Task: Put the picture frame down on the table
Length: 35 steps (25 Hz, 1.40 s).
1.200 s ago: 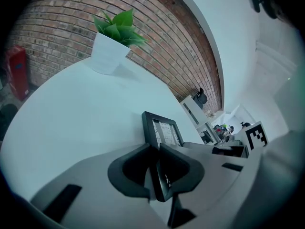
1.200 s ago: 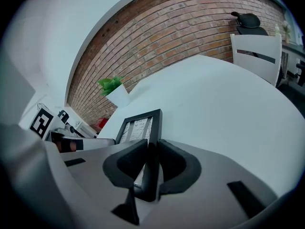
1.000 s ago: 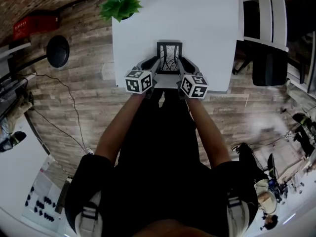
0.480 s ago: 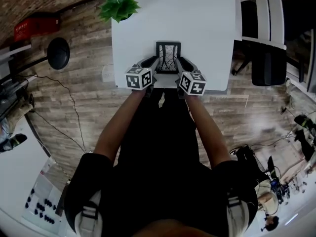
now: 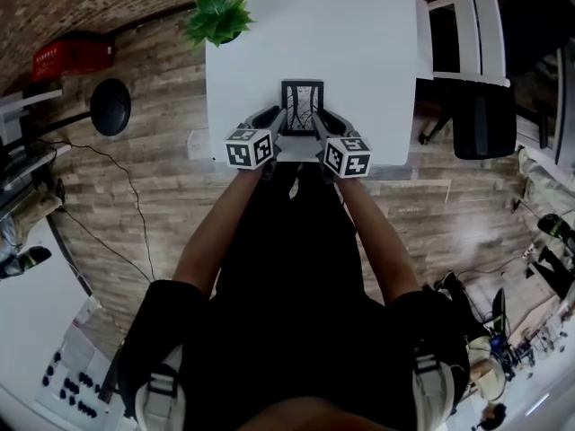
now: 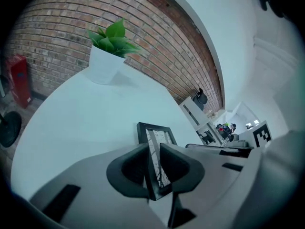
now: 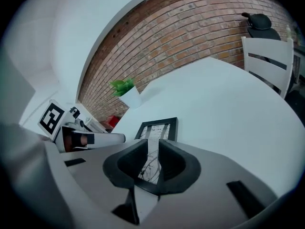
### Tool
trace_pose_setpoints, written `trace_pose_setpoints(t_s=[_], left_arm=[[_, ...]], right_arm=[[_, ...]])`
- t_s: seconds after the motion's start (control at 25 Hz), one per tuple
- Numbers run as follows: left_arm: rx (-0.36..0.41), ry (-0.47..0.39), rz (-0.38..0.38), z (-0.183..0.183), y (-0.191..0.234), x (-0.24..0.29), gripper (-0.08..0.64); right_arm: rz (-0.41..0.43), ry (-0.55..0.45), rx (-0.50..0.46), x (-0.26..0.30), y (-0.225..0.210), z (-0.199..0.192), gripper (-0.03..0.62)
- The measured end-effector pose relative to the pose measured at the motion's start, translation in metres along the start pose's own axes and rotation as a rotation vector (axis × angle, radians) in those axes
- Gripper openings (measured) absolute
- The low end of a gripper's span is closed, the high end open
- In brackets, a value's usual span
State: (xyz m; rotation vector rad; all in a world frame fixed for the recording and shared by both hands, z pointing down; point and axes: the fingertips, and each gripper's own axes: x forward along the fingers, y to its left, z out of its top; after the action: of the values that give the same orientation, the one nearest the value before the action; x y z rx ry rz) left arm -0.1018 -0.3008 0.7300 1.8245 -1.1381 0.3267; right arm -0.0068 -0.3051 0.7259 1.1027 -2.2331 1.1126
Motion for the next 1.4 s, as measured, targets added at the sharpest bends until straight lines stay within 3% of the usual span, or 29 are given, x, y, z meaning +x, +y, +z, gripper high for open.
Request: trace_pose_setpoints(t_s=[0.2,0.36,0.64,0.8,1.04,1.4], left_arm=[[0.097,-0.049,-0.008,0.014,-0.029,-0.021,0.073],[0.141,-0.091,0.001,0.019,-0.044,-0.038,0.043],[0.186,-0.131,0.008,0.011,-0.075,-0.075,0.025],[0.171,-0.153,0.03,-0.004,-0.089,-0.093,0.025],[0.198,-0.201,0.066,-0.026,-0.11,-0.12,0.023],[0.219,-0.231,0.099,-0.051,-0.12,-0.148,0.024]], right_arm=[[0.071,-0.024,-0.124,-0.024,0.03,0.01,-0.002],[0.084,-0.028,-0.221,-0.041,0.046,0.013,-0.002],[0.114,-0.044,-0.24,-0.083,0.053,0.009,-0.003],[0.116,-0.06,-0.229,-0.11,0.049,0.002,-0.003],[0.133,-0.076,-0.299,-0.146,0.054,-0.013,-0.003],[0.121,-0.098,-0.29,-0.174,0.048,-0.038,-0.003]])
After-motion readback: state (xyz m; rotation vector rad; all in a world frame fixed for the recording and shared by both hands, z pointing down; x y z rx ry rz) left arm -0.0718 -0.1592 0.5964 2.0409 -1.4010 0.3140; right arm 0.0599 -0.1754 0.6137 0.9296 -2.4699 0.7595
